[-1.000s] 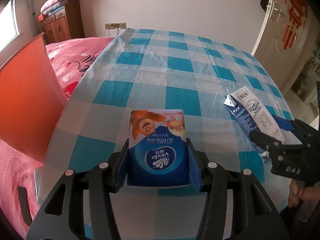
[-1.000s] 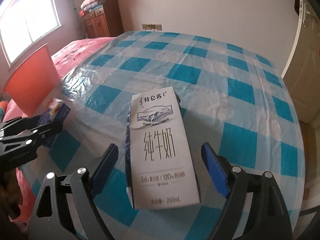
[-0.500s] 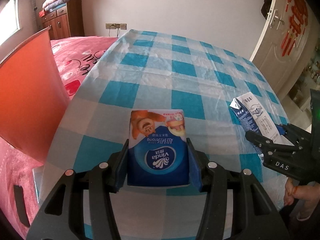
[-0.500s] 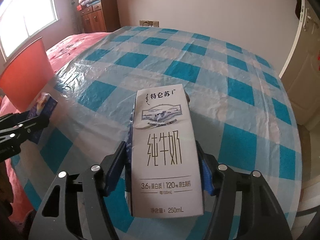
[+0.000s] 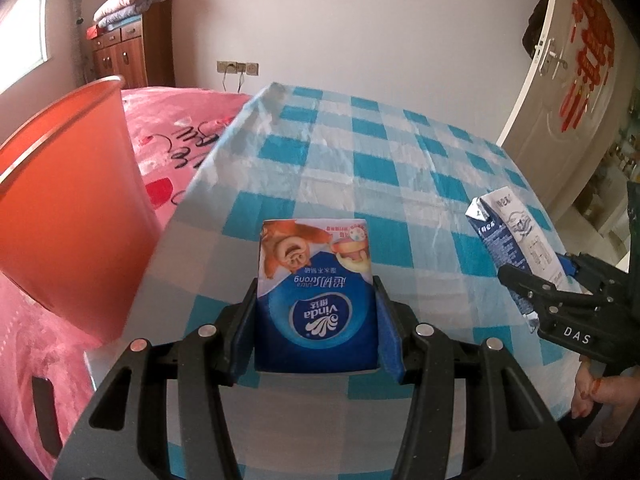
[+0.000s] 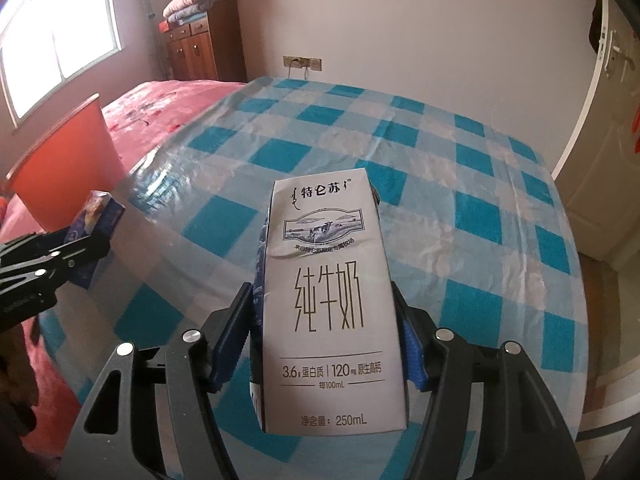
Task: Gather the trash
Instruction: 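Carry the tissue box and milk carton over the orange bucket, then open both grippers over the orange bucket to drop tissue box and carton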
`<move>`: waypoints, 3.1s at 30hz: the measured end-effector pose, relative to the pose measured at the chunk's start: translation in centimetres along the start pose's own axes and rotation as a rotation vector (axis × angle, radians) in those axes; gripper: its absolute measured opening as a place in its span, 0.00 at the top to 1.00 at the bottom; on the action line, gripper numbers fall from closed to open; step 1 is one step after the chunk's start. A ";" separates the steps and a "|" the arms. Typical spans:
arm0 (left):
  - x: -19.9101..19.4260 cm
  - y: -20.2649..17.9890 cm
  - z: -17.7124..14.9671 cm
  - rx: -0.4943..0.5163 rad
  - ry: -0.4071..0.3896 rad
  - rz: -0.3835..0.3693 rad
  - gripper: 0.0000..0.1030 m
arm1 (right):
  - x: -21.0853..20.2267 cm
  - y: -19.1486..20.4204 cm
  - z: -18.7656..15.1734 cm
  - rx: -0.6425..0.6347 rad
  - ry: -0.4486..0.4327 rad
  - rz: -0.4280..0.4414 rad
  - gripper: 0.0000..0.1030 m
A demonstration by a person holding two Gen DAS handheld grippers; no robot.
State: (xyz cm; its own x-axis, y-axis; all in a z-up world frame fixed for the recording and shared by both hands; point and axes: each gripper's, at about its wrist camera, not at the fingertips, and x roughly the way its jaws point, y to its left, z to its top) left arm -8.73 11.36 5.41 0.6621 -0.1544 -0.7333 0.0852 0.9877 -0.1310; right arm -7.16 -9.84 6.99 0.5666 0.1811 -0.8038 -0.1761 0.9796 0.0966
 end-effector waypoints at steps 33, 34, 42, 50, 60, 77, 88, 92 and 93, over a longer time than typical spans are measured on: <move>-7.9 6.7 6.9 -0.049 -0.257 0.188 0.48 | -2.2 8.2 9.1 -0.039 -0.076 0.299 0.37; -8.1 7.1 7.0 -0.053 -0.263 0.201 0.48 | -2.2 8.5 9.4 -0.044 -0.080 0.306 0.37; -9.1 10.2 7.8 -0.090 -0.282 0.280 0.48 | -2.2 12.1 12.2 -0.097 -0.099 0.386 0.37; -9.6 13.7 8.4 -0.138 -0.287 0.366 0.48 | -2.3 16.9 14.6 -0.180 -0.109 0.460 0.37; -8.8 16.7 8.4 -0.173 -0.259 0.431 0.48 | -1.5 21.9 16.9 -0.239 -0.119 0.534 0.37; -6.8 19.3 8.1 -0.195 -0.201 0.469 0.48 | 1.8 27.1 18.6 -0.272 -0.090 0.570 0.37; -5.6 20.3 8.0 -0.207 -0.180 0.475 0.48 | 3.9 28.7 18.7 -0.271 -0.068 0.564 0.37; -5.4 20.7 8.1 -0.217 -0.174 0.485 0.34 | 4.3 28.4 18.7 -0.235 -0.056 0.583 0.31; -5.4 20.7 8.2 -0.219 -0.175 0.491 0.27 | 4.2 28.2 18.6 -0.224 -0.064 0.585 0.22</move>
State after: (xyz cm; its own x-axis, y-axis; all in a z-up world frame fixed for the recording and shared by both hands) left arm -4.47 32.87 12.10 0.7002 0.3470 -0.6239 -0.4080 0.9117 0.0491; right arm 5.28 20.14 17.25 0.3709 0.6931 -0.6181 -0.6320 0.6761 0.3788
